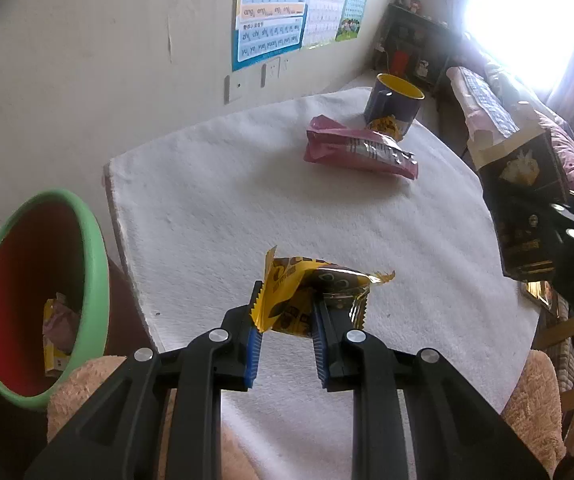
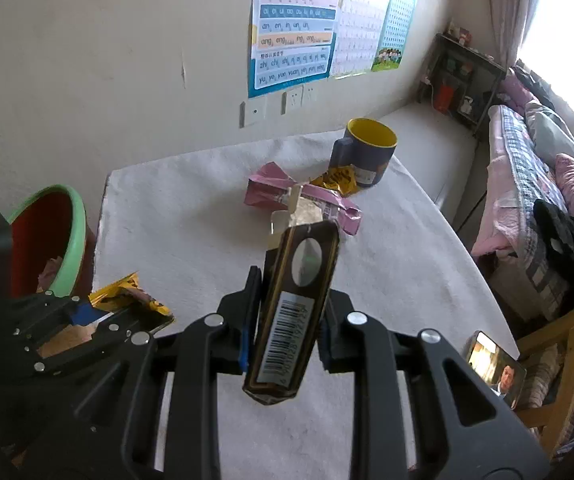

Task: Collect trash
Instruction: 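Carry the brown box and gold wrapper to the red bin and open both tools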

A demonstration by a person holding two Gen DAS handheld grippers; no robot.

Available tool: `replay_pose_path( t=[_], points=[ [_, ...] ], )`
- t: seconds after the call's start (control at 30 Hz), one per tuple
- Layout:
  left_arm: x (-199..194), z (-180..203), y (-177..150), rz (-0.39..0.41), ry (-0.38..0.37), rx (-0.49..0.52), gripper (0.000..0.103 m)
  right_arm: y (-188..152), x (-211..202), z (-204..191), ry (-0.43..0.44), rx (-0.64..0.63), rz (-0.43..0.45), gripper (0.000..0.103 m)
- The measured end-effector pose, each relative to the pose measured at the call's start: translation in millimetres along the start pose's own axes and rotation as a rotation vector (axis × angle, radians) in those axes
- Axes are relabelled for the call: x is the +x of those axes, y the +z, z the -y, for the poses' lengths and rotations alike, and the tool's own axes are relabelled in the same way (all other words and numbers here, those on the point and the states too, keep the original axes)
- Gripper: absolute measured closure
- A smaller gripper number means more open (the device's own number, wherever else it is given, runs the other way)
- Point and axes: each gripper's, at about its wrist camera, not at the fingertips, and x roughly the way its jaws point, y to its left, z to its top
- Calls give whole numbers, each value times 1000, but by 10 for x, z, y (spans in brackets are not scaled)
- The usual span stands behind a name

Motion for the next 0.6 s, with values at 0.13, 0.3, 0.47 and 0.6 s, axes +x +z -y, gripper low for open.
replay_pose_path(
  t=[0.13, 0.3, 0.47, 0.6],
  points=[
    [-57, -11, -2, 14, 1, -2, 83, 7, -97, -29, 14, 6, 12, 78],
    [-142, -59, 1, 31, 0, -16, 83, 20, -188, -137, 18, -11, 31, 78],
    [-302, -159, 14, 61, 13, -32, 83, 23, -233, -216, 70, -3, 33, 78],
    [-472, -322, 42, 96, 53, -57, 83, 21, -227, -298, 130, 2, 26, 78]
  ],
)
